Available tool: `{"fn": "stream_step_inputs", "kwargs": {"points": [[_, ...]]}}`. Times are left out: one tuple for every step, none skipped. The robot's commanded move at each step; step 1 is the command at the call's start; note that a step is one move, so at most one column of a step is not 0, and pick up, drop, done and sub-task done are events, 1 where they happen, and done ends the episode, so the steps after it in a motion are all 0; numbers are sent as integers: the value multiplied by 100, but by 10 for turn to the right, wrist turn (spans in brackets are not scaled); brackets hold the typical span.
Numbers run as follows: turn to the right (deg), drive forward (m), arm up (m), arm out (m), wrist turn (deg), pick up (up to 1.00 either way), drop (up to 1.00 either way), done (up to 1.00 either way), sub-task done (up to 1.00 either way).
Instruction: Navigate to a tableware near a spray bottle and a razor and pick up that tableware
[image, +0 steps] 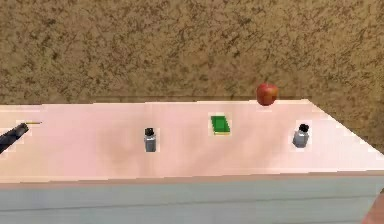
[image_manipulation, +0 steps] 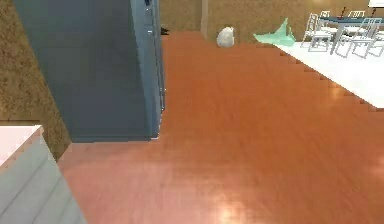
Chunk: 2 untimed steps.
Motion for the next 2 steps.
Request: {"fn": "stream_step_inputs", "kwargs": {"points": [[-450, 0, 0, 0, 0, 0, 0, 0, 0], [-450, 0, 0, 0, 0, 0, 0, 0, 0]]}}
